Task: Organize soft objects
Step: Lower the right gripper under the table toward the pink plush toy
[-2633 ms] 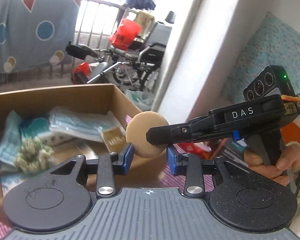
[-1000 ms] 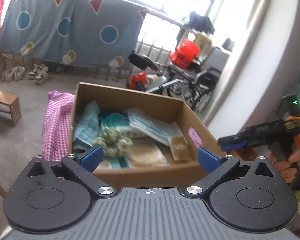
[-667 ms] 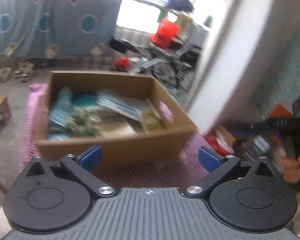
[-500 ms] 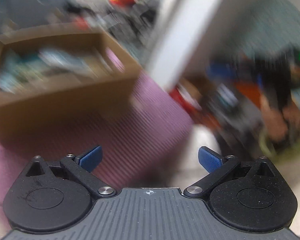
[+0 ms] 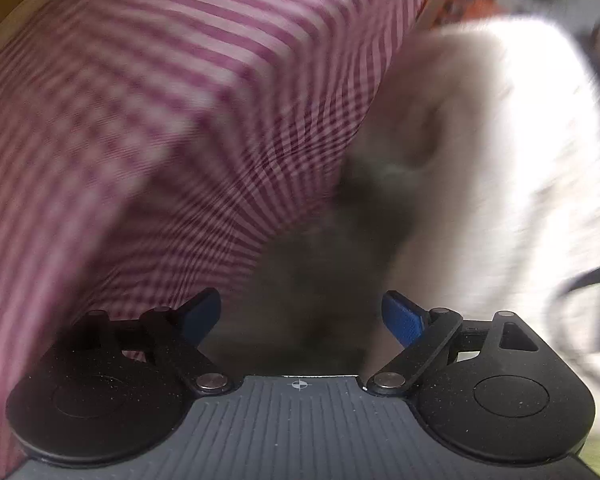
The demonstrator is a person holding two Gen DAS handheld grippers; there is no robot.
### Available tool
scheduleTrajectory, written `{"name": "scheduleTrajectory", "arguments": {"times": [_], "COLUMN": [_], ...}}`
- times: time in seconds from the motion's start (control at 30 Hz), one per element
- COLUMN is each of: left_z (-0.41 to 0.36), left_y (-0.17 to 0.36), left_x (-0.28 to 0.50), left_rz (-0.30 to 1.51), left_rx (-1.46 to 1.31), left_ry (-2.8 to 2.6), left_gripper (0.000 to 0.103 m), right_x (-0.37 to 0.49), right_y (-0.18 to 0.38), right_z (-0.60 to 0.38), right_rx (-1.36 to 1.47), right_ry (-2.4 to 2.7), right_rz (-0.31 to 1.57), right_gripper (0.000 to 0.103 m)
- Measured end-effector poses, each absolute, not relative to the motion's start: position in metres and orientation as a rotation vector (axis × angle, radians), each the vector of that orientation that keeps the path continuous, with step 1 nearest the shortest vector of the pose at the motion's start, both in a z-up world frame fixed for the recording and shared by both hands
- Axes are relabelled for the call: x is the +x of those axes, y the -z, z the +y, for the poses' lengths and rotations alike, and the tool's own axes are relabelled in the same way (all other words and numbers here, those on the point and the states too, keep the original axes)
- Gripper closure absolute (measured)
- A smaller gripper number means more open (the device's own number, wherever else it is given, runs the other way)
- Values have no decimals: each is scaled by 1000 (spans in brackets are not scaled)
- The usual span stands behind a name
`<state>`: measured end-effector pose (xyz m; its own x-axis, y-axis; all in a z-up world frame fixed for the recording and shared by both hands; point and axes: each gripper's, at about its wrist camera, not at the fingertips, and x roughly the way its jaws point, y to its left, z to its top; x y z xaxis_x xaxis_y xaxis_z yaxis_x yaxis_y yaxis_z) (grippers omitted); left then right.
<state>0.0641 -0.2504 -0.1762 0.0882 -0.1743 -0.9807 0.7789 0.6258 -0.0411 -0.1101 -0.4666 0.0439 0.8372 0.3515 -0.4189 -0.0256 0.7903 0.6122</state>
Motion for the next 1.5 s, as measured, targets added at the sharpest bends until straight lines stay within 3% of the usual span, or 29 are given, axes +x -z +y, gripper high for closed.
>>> {"name": "scheduleTrajectory", "arguments": {"times": [0.17,0.3,0.67,0.97,1.3,1.33,1.5], "left_z": [-282,-286,-291,-291,-282,-280,-260], "left_y": [216,238,306,347,281,273,228], "left_x": [19,-5,-9,-22,-48,-54,-60], "left_rz": [955,716,494,503,906,917,847], "left_rx": [1041,1184,1471,1545,1271,1249,1130], "left_ry": [682,621,369,297,697,710,776], "left_gripper": [15,15,13,11,13,20,10], "right_x": [-128,-137,-144,-137,-127,-128,-135], "right_y": [-19,2,42,64,57,54,38], "right_z": [-492,-511,-532,-545,-542,-540,-534], "right_rx": [697,757,843,887,874,876,896], "right_ry": [-180,-158,-165,-171,-117,-107,-56], "right_rz": [534,523,513,518,525,522,510], "right_gripper": [37,37,37,37,37,37,37]}}
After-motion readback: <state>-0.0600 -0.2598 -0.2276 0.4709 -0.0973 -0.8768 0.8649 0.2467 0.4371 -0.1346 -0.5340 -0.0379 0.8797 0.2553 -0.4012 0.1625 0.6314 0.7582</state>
